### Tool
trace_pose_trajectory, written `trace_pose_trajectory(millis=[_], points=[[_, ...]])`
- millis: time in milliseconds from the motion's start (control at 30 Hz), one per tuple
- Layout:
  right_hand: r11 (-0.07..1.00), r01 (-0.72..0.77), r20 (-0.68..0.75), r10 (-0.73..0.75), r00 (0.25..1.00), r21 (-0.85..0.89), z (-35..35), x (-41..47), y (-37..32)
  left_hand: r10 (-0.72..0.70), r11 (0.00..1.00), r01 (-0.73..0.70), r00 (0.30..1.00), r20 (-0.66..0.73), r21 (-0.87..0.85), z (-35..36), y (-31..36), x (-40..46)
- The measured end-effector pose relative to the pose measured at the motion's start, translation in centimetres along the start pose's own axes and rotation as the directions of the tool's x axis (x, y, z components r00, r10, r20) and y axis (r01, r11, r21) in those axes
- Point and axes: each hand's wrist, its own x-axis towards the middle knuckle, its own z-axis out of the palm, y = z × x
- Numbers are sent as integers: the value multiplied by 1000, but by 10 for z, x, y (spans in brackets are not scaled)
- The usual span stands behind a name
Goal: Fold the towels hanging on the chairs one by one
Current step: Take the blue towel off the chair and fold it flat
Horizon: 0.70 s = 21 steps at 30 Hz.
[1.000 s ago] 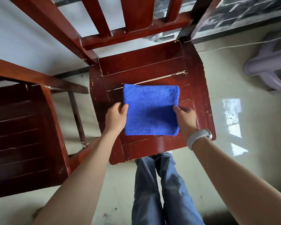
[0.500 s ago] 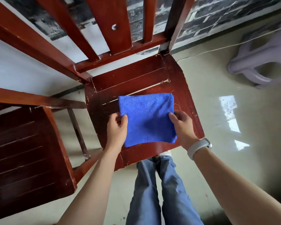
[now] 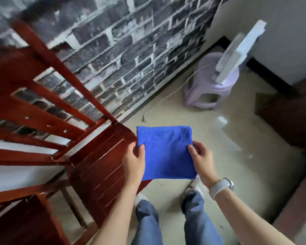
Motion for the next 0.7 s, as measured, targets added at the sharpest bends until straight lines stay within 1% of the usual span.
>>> trace_pose_trajectory(millis=[100, 233, 367, 467, 567, 700], points=[[1000, 20, -101, -18, 995, 19, -86, 19, -23, 92, 995, -94, 994, 54, 21, 63, 74, -20], [999, 50, -217, -48, 975, 4, -208, 41, -40, 190, 982, -191, 971, 146, -11, 155, 158, -59], [997, 66, -359, -51, 932, 28, -311, 56, -41, 236, 972, -232, 932, 274, -48, 237, 224, -96], [996, 57, -461, -19, 887, 68, -376, 71, -39, 295, 952, -306, 876, 382, -33, 299, 265, -111], [993, 54, -551, 11, 834, 101, -434, 94, -36, 362, 920, -390, 797, 484, -46, 365, 306, -116], [988, 60, -637, 45, 770, 142, -508, 140, -35, 414, 879, -475, 711, 569, -44, 459, 363, -113]])
